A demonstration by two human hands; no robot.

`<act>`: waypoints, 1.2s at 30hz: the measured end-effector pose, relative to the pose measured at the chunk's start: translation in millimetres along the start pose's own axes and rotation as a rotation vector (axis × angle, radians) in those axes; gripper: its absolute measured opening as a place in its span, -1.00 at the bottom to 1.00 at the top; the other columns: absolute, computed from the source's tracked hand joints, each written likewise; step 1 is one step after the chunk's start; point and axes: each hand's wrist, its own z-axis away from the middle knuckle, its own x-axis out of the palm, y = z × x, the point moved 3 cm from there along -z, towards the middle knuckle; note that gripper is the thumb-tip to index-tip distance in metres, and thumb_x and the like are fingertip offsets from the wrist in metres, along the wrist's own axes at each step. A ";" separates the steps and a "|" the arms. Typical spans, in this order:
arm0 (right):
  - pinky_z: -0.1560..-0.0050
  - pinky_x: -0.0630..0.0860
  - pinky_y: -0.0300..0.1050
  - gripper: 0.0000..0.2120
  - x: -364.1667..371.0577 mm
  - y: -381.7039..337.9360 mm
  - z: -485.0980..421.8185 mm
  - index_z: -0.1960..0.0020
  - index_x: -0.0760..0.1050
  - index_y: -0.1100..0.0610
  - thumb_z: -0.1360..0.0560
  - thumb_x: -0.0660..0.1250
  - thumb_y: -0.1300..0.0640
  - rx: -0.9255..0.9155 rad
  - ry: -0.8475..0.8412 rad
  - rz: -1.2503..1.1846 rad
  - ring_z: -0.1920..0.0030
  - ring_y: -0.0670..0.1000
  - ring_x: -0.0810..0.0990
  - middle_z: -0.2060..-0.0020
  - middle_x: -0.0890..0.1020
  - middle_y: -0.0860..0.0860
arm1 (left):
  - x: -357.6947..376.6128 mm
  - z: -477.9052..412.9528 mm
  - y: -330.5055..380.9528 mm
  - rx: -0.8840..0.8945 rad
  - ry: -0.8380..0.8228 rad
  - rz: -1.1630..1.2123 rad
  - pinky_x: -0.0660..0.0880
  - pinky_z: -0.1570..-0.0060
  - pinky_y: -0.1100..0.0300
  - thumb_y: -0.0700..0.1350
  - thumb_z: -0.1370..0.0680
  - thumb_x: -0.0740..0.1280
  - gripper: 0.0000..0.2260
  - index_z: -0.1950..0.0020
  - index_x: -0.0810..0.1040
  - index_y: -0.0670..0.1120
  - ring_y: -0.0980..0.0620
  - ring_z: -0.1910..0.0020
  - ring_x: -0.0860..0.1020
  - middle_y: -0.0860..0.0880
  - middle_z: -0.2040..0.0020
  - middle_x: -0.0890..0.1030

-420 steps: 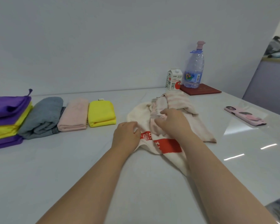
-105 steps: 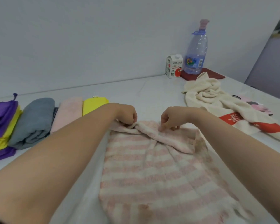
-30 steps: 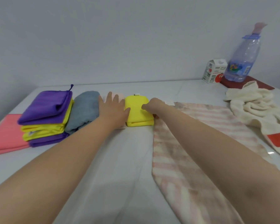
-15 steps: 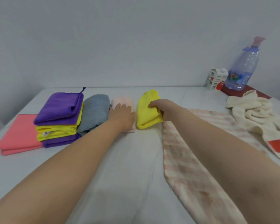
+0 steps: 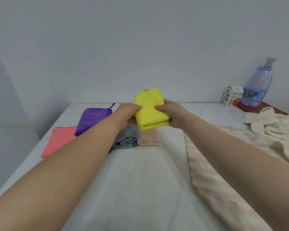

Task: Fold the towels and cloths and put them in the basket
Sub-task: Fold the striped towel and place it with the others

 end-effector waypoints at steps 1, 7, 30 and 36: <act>-0.03 0.52 0.08 -0.61 11.4 -2.6 -2.3 -0.39 0.33 0.17 -0.57 0.24 0.24 -0.018 0.025 0.049 -0.16 0.21 0.52 -0.26 0.50 0.16 | -10.9 2.6 5.2 0.028 0.018 -0.003 0.52 0.22 0.06 -0.18 -0.59 0.27 -0.70 -0.29 0.42 -0.25 -0.06 0.19 0.52 -0.17 0.00 0.52; 0.01 0.51 0.05 -0.64 85.6 -11.2 -15.3 -0.36 0.34 0.21 -0.59 0.23 0.14 0.023 0.039 0.112 -0.06 0.15 0.52 -0.19 0.50 0.18 | -82.6 4.5 22.2 0.131 0.263 -0.148 0.53 -0.08 -0.10 -0.22 -0.55 0.28 -0.71 -0.26 0.48 -0.21 -0.20 -0.09 0.54 -0.22 -0.14 0.54; -0.43 0.12 0.11 -0.56 176.6 41.6 -42.8 -0.50 0.18 0.12 -0.63 0.00 0.12 -0.470 -0.075 1.292 -0.47 0.14 0.14 -0.50 0.18 0.07 | -158.5 -10.5 -40.7 0.232 0.140 -1.526 0.02 -0.47 -0.05 -0.02 -0.67 -0.09 -0.57 -0.55 0.07 -0.06 -0.02 -0.54 -0.01 0.00 -0.57 0.06; -0.44 -0.04 0.18 -0.56 179.4 58.5 -50.1 -0.50 0.14 0.17 -0.65 -0.08 0.11 -0.366 -0.167 1.233 -0.45 0.08 0.21 -0.47 0.24 0.08 | -160.3 -18.4 -60.9 0.166 0.063 -1.406 0.03 -0.48 0.01 -0.08 -0.68 -0.09 -0.57 -0.56 0.03 -0.12 0.00 -0.54 0.01 -0.05 -0.57 0.03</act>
